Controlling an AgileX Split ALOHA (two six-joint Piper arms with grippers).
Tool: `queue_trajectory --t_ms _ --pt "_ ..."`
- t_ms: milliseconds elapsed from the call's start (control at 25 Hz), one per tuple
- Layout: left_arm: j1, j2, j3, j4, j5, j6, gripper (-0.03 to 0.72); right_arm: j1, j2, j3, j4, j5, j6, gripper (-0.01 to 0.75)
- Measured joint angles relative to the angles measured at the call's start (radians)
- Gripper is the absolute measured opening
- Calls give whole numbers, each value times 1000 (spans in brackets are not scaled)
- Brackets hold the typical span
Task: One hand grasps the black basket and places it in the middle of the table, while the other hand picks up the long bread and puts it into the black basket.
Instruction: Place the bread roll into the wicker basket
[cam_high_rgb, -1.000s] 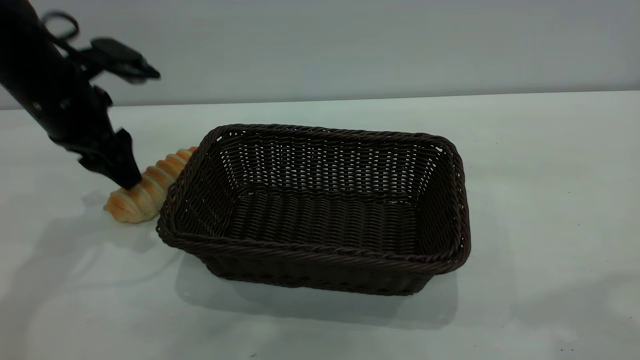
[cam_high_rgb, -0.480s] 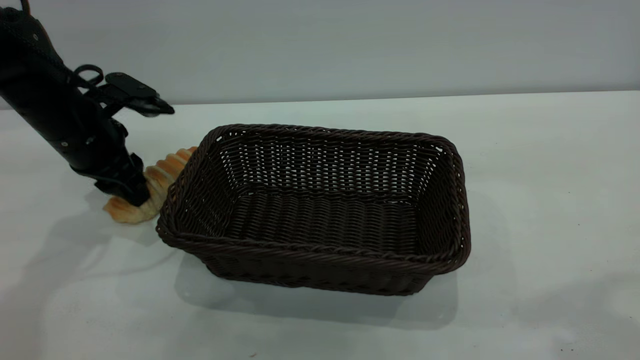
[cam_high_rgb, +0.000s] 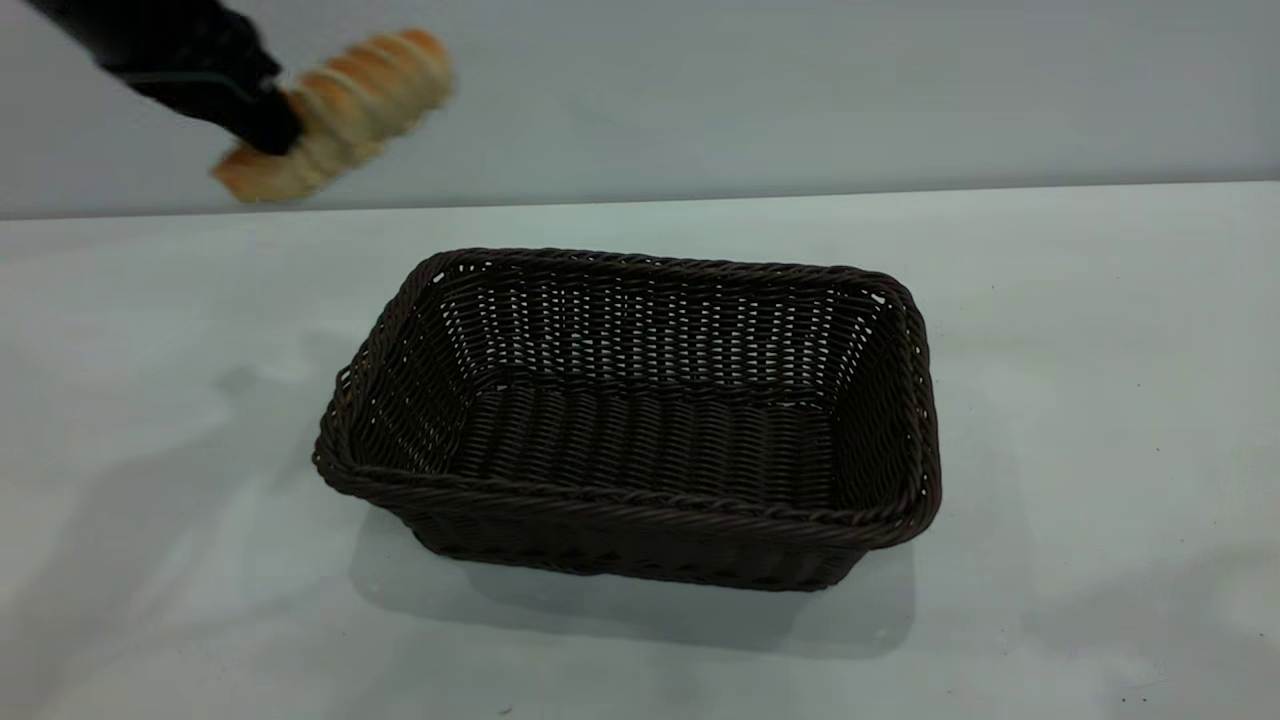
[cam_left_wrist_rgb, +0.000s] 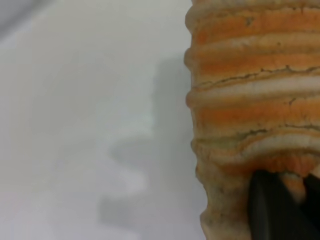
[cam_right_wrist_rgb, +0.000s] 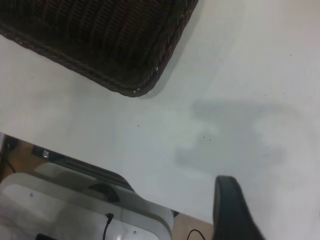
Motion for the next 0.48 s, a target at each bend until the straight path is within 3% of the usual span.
queue_trajectory --t_ms 200,480 --pt "-120 20 1 -100 186 106 63 0 0 0 0 0 0 439" --pt "-233 137 1 -149 181 161 73 0 0 0 0 0 0 439"
